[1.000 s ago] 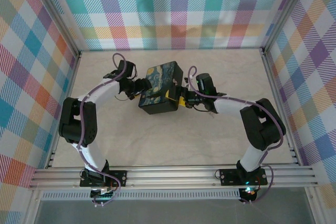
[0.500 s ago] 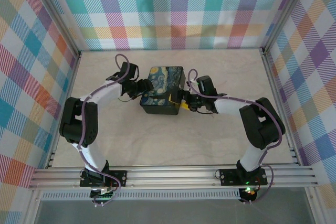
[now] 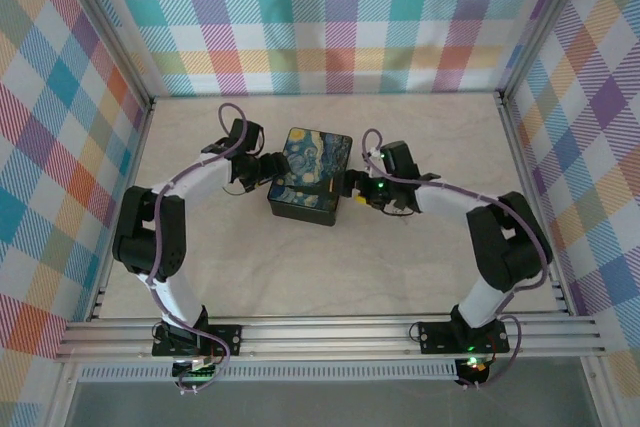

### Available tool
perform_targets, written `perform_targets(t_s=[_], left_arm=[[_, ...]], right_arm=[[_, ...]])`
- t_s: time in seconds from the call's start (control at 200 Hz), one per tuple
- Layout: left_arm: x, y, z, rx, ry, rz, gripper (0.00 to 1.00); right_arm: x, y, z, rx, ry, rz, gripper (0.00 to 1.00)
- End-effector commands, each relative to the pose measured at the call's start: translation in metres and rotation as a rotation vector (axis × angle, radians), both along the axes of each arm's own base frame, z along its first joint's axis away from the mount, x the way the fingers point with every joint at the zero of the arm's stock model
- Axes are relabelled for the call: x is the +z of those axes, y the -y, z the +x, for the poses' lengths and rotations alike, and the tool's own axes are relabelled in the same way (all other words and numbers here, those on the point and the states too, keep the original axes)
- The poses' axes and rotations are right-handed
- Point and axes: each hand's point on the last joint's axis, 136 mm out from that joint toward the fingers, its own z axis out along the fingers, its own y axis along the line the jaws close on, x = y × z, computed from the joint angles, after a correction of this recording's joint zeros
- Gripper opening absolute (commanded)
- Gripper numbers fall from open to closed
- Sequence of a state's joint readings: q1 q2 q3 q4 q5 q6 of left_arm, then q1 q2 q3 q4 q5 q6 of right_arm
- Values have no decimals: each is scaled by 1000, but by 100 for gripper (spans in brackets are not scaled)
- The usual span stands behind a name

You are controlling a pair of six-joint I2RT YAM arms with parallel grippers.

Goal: Unlock the padlock with the key

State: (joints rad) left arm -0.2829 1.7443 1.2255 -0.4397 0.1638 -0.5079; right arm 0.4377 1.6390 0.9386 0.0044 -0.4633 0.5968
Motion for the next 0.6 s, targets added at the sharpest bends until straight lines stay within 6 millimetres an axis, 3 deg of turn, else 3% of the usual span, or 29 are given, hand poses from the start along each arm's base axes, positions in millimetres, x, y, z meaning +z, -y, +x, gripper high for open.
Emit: perform_targets(t_s=[0.0,0.04,0.065,0.15,0.25,0.365,0.42,0.595], left_arm=[[33,-21,-8,-7,46,85,86],[46,-28,-5,3,89,94,91],[54,-35,-3,17,118,109,100],[71,-68,3,49,188,186,100],[72,-118,5,60,262,376,100],[58,-135,2,-62,471,552,98],[52,-152,-7,17,536,629,100],[15,-165,-17,120,557,583,100]], right_arm=[[39,38,14,-53,147,-57,100],[46,57,17,-89,173,-71,100],[49,71,18,-116,188,-86,100],[54,122,21,-222,248,-162,100],[50,173,18,-350,327,-315,100],[51,211,13,-453,442,-481,100],[52,230,9,-514,471,-545,100],[31,269,0,-638,487,-625,100]])
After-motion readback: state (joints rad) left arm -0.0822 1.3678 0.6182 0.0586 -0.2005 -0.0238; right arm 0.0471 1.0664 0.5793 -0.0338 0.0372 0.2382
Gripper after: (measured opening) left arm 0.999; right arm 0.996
